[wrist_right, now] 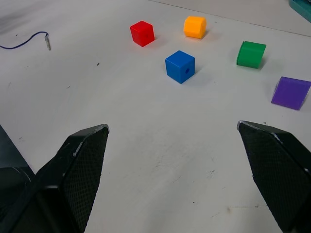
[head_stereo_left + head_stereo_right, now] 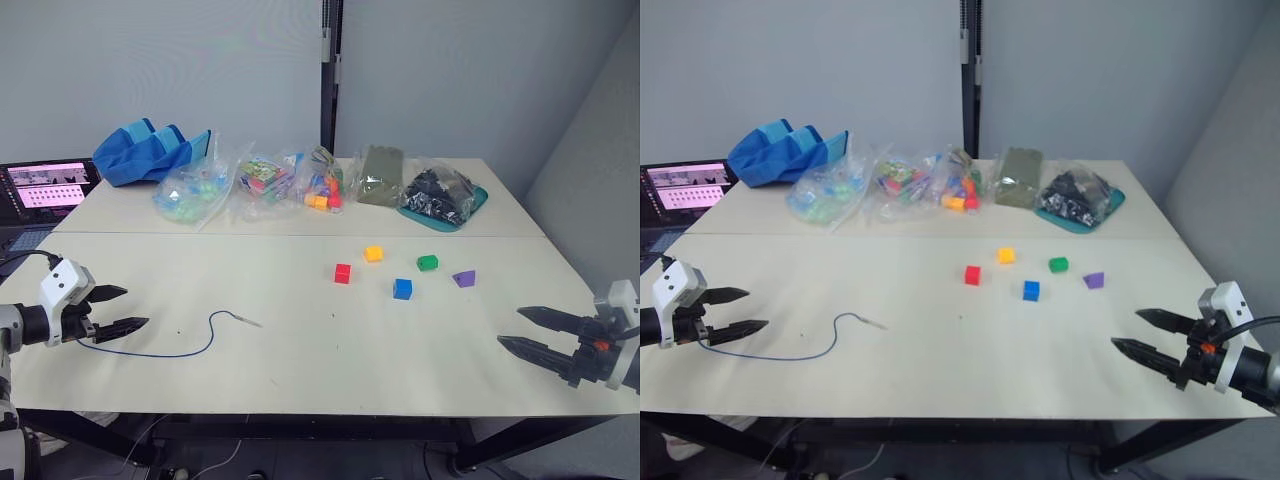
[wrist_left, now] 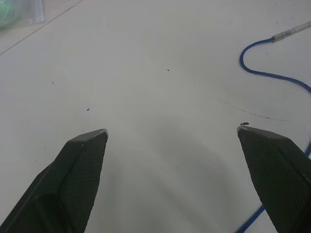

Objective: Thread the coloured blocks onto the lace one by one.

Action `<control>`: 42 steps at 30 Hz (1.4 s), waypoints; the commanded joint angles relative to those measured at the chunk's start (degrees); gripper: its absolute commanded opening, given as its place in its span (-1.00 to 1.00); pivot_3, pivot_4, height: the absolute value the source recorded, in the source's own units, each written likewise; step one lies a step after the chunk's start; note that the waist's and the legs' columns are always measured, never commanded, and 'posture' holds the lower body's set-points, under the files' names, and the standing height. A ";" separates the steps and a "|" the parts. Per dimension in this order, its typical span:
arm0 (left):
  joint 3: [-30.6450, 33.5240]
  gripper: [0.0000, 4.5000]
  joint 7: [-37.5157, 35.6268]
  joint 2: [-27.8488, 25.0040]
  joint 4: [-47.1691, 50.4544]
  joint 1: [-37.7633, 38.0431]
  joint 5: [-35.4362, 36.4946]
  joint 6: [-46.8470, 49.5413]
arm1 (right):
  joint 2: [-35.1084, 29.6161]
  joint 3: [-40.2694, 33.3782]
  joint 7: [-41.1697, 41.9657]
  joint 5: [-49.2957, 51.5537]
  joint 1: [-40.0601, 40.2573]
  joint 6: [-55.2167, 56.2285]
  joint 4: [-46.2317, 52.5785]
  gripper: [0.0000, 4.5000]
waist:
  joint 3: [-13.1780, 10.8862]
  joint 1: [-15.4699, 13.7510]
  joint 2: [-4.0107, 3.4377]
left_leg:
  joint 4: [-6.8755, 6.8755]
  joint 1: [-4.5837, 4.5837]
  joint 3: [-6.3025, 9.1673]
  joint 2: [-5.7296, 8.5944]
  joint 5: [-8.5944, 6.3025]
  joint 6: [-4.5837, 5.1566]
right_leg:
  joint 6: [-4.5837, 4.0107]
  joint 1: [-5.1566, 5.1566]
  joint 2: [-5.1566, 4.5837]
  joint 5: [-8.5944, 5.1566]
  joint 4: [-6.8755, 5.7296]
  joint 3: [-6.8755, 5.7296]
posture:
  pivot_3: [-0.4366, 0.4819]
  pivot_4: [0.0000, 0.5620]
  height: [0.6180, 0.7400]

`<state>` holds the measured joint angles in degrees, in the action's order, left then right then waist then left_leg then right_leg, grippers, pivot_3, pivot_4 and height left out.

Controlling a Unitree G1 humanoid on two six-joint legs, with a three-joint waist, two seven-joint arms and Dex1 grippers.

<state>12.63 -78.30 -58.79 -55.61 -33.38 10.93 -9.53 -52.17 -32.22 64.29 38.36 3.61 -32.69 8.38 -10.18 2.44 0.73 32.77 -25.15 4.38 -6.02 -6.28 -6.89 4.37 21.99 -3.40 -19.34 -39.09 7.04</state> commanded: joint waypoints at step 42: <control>-12.94 1.00 -9.89 13.13 3.71 -12.09 -3.14 -6.92 | 2.80 24.37 -8.55 11.67 -25.12 -14.21 26.33 0.99 | 0.02 -1.19 0.06 | 0.11 -0.03 0.05 0.00 0.01 0.01 | 0.00 0.01 0.01 0.00 -0.10 -0.05 | -0.05 -0.47 1.00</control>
<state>0.31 -86.84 -45.63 -49.83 -43.21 8.82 -13.91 -48.35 -5.64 57.03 48.22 -21.73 -46.23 31.53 -10.16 1.25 0.79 32.87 -25.18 4.44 -6.02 -6.26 -6.88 4.37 22.01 -3.39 -19.34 -39.20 6.99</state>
